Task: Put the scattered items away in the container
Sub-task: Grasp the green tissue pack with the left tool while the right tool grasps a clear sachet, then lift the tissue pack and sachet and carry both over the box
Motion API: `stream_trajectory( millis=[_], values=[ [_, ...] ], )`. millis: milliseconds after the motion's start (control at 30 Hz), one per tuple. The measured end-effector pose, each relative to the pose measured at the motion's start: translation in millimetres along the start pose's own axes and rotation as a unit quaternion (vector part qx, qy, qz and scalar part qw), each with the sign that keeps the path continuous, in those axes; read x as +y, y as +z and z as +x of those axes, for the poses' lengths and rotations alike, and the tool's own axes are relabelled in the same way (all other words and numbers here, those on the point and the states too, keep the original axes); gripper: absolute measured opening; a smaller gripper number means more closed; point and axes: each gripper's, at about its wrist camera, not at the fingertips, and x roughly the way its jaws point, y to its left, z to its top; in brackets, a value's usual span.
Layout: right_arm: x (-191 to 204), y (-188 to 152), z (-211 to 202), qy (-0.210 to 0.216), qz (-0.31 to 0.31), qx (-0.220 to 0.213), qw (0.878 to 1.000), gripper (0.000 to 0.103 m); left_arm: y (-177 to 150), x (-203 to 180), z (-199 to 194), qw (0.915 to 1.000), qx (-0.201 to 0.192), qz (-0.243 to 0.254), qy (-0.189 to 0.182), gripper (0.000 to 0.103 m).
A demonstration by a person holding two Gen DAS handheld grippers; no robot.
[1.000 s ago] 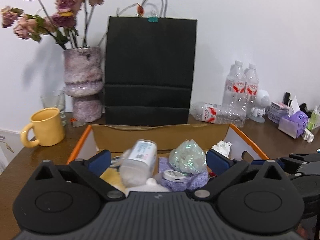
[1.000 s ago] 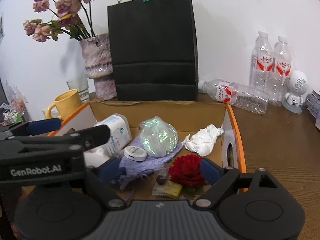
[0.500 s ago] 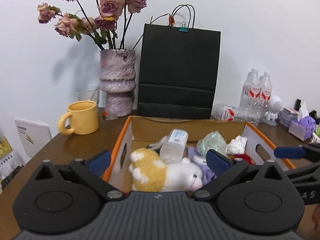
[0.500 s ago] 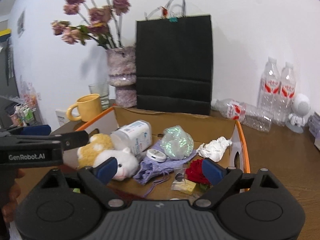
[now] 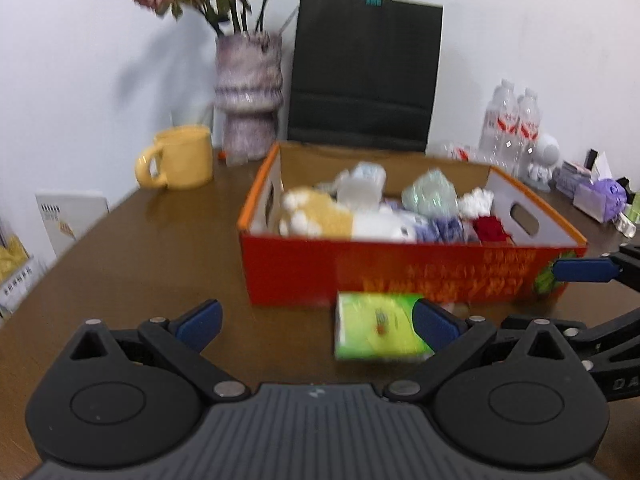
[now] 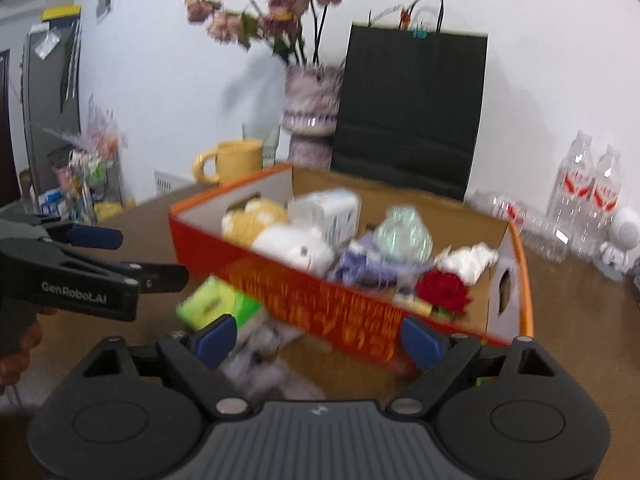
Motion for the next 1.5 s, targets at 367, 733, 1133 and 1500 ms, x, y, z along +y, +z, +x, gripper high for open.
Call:
stream_trajectory(
  millis=[367,733,1133,1500],
  values=[
    [-3,-25,23,-0.009,-0.017,0.051,0.999,0.070,0,-25,28,0.9992,0.027,0.018,-0.024,0.103],
    [8,-26,29,0.045,-0.046,0.045,0.997,0.019,-6,-23,47,0.9983,0.048,0.003,-0.032,0.066],
    [0,-25,29,0.034,-0.008,0.049,0.998,0.017,-14,-10,23,0.9991,0.029,-0.020,-0.025,0.065],
    [-12,-3,-12,0.011,0.016,-0.012,1.000,0.017,-7,-5,-25,0.9998,-0.007,-0.018,-0.003,0.065]
  ],
)
